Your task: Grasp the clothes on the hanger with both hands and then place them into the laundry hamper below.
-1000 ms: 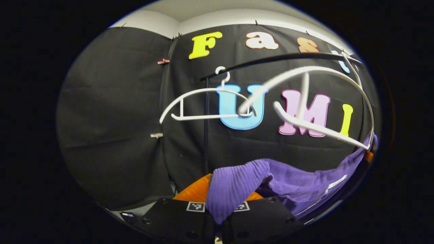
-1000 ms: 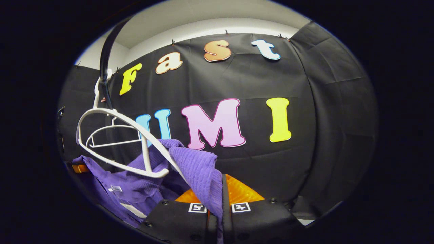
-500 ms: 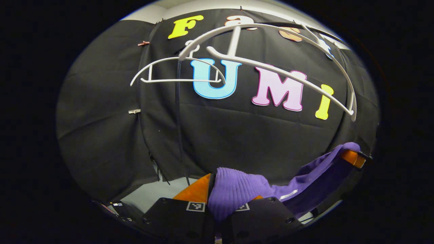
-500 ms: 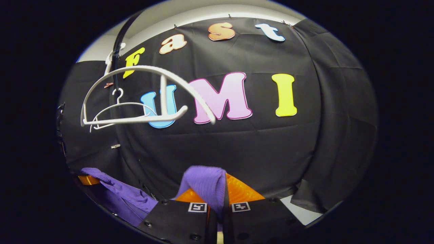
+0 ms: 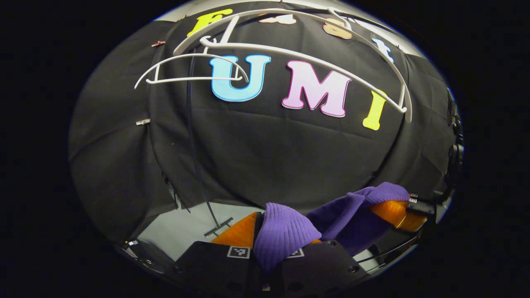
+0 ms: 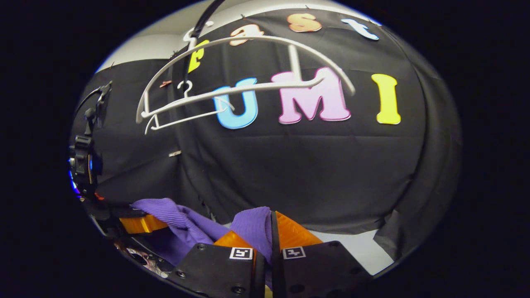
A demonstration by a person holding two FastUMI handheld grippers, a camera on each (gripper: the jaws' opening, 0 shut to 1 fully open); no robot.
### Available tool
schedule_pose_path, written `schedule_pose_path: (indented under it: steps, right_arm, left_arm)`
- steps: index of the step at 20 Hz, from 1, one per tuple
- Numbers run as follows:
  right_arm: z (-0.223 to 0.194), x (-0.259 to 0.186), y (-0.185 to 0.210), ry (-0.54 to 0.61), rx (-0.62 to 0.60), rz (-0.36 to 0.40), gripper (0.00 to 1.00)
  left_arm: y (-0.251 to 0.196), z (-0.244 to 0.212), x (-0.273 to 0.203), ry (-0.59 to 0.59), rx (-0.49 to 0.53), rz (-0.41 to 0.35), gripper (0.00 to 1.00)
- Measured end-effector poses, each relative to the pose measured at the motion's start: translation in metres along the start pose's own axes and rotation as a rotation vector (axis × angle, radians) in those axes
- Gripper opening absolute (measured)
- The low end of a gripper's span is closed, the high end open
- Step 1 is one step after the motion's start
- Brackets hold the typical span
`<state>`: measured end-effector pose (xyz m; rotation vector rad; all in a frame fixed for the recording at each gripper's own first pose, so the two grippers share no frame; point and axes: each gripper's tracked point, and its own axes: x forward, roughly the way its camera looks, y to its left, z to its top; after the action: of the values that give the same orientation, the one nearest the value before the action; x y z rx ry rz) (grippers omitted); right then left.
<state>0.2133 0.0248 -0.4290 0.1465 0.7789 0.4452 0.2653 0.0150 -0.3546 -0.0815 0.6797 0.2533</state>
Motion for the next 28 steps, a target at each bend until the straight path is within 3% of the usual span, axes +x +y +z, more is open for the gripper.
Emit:
schedule_pose_path:
  steps: [7, 16, 21, 27, 28]
  right_arm:
    - [-0.077, -0.006, 0.05, 0.265, 0.029, 0.122, 0.12]
    - [-0.14, -0.011, 0.037, 0.52, 0.021, 0.083, 0.11]
    - [-0.148, -0.008, 0.031, 0.567, 0.08, 0.058, 0.11]
    - [-0.163, 0.0, 0.018, 0.624, 0.059, 0.01, 0.12]
    - [-0.168, -0.004, 0.013, 0.641, 0.033, -0.001, 0.32]
  left_arm:
    - [-0.013, -0.07, 0.009, 0.224, -0.068, -0.048, 0.12]
    - [-0.028, -0.133, 0.008, 0.535, -0.23, -0.085, 0.13]
    - [-0.021, -0.142, 0.015, 0.581, -0.296, -0.078, 0.13]
    - [-0.016, -0.156, 0.018, 0.638, -0.352, -0.058, 0.15]
    - [-0.014, -0.162, 0.022, 0.646, -0.352, -0.061, 0.29]
